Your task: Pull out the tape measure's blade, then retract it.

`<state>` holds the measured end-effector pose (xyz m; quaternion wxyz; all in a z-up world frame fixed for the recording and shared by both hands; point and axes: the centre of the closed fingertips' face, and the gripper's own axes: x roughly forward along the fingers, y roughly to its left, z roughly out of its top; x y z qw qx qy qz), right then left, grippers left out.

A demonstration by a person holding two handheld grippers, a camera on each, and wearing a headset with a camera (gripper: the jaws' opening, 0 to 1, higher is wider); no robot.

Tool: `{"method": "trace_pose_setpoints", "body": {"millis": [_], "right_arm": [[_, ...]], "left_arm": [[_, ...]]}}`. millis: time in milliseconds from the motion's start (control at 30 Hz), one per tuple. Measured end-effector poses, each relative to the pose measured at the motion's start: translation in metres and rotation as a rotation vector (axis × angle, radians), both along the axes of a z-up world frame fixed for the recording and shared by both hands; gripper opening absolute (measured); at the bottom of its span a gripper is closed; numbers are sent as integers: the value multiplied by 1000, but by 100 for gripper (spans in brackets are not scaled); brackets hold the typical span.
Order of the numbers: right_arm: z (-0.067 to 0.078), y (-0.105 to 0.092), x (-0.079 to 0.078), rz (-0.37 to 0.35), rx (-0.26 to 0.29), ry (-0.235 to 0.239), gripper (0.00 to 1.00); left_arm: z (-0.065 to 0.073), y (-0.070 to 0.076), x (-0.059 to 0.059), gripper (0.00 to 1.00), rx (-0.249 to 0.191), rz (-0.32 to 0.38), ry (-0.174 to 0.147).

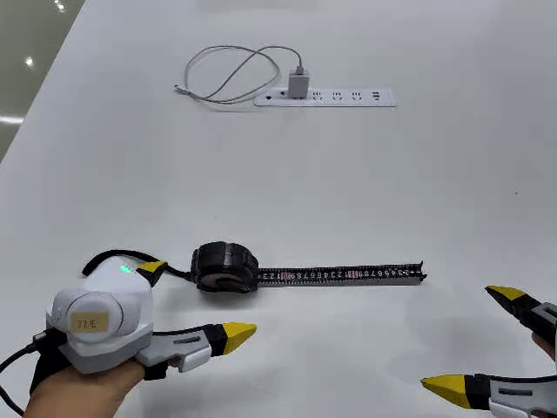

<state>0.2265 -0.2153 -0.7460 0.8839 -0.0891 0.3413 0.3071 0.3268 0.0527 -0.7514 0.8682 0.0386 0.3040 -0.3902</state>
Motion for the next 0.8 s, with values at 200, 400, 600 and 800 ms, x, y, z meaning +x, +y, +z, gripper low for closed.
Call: {"method": "trace_pose_setpoints", "body": {"millis": [200,400,600,800], "right_arm": [[0,-2,2,-7,7,-3,99],[-1,-3,3,-7,6,-4,99],[-3,-5,3,-9,5,-4,99],[-3,-6,4,-9,6,-4,99]], "left_arm": [[0,-9,4,96,-8,8,1],[0,-20,4,95,-16,1,5],[-1,-24,5,95,-25,4,13],[-1,-28,5,95,-32,18,14]]}}
